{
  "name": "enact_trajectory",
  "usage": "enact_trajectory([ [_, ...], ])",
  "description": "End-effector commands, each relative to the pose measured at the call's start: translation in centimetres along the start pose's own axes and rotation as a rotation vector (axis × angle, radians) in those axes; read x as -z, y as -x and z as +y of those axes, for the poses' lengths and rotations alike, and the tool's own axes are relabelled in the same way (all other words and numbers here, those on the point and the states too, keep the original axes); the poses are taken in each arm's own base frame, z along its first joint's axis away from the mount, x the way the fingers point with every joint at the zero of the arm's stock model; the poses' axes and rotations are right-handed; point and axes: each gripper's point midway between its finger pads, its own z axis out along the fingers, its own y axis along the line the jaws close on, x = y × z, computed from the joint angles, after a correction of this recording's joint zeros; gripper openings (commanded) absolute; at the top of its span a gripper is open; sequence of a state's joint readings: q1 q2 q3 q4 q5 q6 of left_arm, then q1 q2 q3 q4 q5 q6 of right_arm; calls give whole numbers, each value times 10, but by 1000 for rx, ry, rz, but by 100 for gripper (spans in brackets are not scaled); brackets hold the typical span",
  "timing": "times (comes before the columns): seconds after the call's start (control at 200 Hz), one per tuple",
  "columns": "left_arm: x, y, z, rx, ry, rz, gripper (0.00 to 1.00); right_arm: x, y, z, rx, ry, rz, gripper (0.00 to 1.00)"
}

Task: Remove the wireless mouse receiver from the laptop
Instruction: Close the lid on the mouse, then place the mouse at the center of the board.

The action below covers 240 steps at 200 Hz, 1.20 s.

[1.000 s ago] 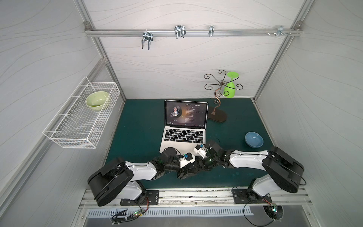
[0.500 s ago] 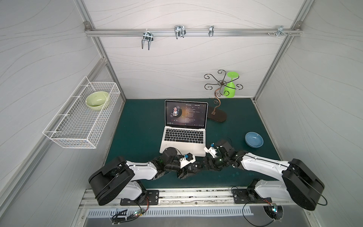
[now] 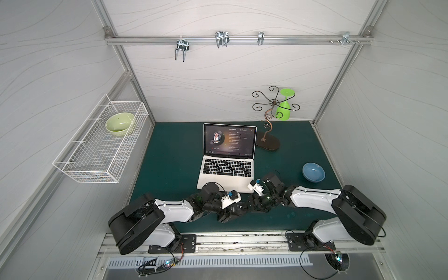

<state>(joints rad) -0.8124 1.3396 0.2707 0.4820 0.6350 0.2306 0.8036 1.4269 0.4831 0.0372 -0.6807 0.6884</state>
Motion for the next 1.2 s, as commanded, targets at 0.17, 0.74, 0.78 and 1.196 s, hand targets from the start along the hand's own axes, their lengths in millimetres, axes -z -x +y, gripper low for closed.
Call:
enact_trajectory([
  [0.17,14,89,-8,-177,-24,-264,0,-19,-2,-21,-16,-64,-31,80],
  [0.74,17,90,-9,-201,-7,-262,0,-31,3,1,19,-3,-13,83],
  [0.78,16,88,-9,-201,-5,-256,0,-30,4,4,19,8,-10,83],
  [1.196,5,65,-5,-188,5,-178,0,17,3,40,83,122,-38,94],
])
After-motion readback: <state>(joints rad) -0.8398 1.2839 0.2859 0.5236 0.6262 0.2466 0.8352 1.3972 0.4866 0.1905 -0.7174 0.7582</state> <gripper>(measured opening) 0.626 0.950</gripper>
